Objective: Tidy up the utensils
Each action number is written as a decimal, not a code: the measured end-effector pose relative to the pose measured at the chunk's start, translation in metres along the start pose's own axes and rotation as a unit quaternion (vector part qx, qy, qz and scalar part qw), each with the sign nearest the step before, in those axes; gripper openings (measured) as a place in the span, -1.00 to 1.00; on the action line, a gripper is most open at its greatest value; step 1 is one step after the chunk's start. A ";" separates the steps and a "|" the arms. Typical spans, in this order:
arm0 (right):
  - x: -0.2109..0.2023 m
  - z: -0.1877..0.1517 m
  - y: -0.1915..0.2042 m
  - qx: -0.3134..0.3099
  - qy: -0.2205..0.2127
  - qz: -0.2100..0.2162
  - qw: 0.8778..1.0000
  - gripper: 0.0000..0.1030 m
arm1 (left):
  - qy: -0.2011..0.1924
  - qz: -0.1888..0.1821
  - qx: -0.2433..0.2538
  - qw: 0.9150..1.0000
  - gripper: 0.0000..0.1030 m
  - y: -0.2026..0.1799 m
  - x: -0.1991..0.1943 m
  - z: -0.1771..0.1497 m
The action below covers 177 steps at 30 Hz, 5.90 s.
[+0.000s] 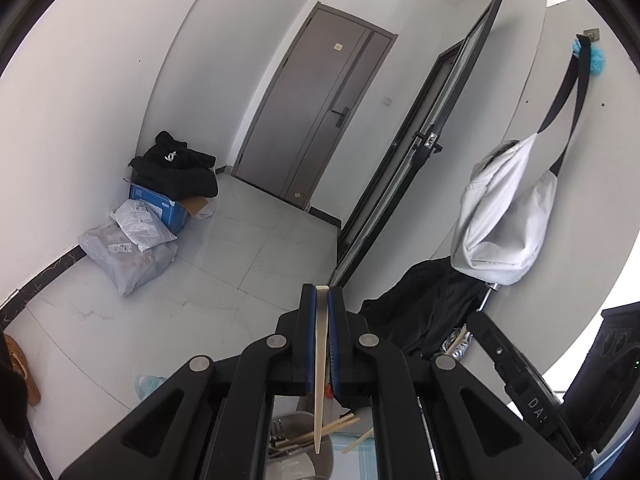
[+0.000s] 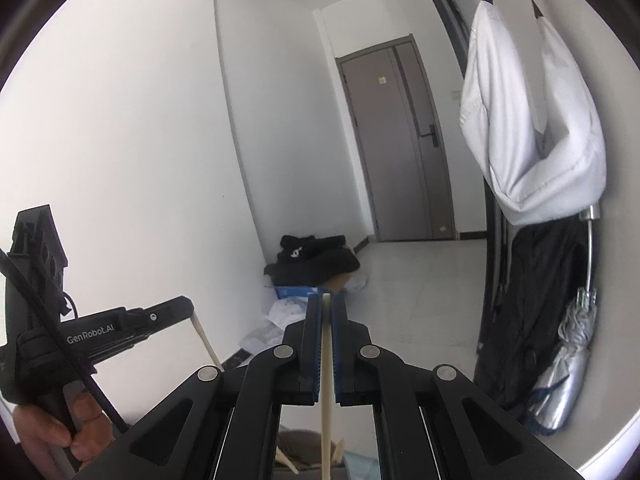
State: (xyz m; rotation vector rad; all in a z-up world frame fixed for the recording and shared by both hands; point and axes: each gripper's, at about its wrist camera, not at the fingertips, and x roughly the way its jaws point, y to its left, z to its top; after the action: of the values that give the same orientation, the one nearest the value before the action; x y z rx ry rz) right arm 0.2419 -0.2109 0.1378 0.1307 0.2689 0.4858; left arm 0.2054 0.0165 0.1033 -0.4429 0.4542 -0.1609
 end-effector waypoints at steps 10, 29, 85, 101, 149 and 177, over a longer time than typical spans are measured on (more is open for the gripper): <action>0.053 -0.021 0.005 -0.007 0.018 0.014 1.000 -0.93 | -0.006 0.021 0.006 1.000 -0.96 0.013 0.016 -0.008; 0.071 -0.064 0.007 -0.047 0.073 0.041 0.995 -0.93 | 0.048 0.002 0.047 0.998 -0.95 0.014 0.022 -0.041; -0.136 -0.106 0.044 0.004 0.041 0.005 0.999 0.63 | -0.008 0.060 0.090 0.994 0.98 -0.009 -0.121 -0.075; -0.186 -0.150 0.052 -0.016 -0.007 -0.043 0.999 0.99 | -0.046 0.085 0.115 0.989 0.98 0.006 -0.148 -0.114; -0.179 -0.194 0.050 -0.010 0.032 -0.072 0.997 1.00 | -0.010 0.103 0.117 0.988 0.98 0.031 -0.121 -0.155; -0.180 -0.195 0.049 -0.009 0.034 -0.074 0.997 1.00 | -0.025 0.116 0.117 0.986 0.98 0.032 -0.124 -0.155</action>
State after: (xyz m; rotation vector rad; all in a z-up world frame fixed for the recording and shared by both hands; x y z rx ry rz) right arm 0.0116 -0.2420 0.0003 0.0760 0.3374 0.3462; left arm 0.0264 0.0172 0.0127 -0.1614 0.4280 0.0232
